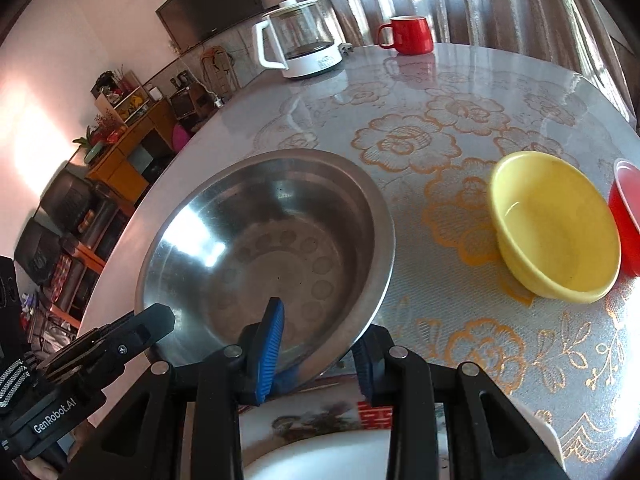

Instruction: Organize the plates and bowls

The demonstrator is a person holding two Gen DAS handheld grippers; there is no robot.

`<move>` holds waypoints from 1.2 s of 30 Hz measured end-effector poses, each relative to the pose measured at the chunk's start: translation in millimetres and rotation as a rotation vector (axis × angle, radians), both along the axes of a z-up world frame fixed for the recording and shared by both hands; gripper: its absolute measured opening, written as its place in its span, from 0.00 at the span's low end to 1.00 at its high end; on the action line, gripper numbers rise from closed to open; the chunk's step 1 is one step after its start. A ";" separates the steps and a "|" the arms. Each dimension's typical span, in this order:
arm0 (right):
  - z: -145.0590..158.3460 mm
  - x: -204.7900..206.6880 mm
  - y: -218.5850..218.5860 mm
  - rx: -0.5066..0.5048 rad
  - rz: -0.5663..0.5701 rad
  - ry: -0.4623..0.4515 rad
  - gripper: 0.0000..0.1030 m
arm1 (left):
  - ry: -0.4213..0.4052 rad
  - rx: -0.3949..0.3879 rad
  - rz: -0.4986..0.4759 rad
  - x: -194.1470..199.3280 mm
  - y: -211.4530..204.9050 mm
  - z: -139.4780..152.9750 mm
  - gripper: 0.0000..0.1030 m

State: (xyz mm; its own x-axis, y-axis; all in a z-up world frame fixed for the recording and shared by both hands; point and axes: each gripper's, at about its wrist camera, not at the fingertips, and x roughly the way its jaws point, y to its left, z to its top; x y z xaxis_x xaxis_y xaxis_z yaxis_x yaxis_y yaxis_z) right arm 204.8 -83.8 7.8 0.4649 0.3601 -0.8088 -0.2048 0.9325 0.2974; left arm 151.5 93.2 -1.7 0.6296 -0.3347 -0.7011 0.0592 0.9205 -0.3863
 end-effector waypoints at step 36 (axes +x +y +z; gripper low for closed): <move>7.4 -88.8 74.5 0.024 0.269 -0.017 0.33 | 0.008 0.098 0.200 -143.1 68.4 4.0 0.33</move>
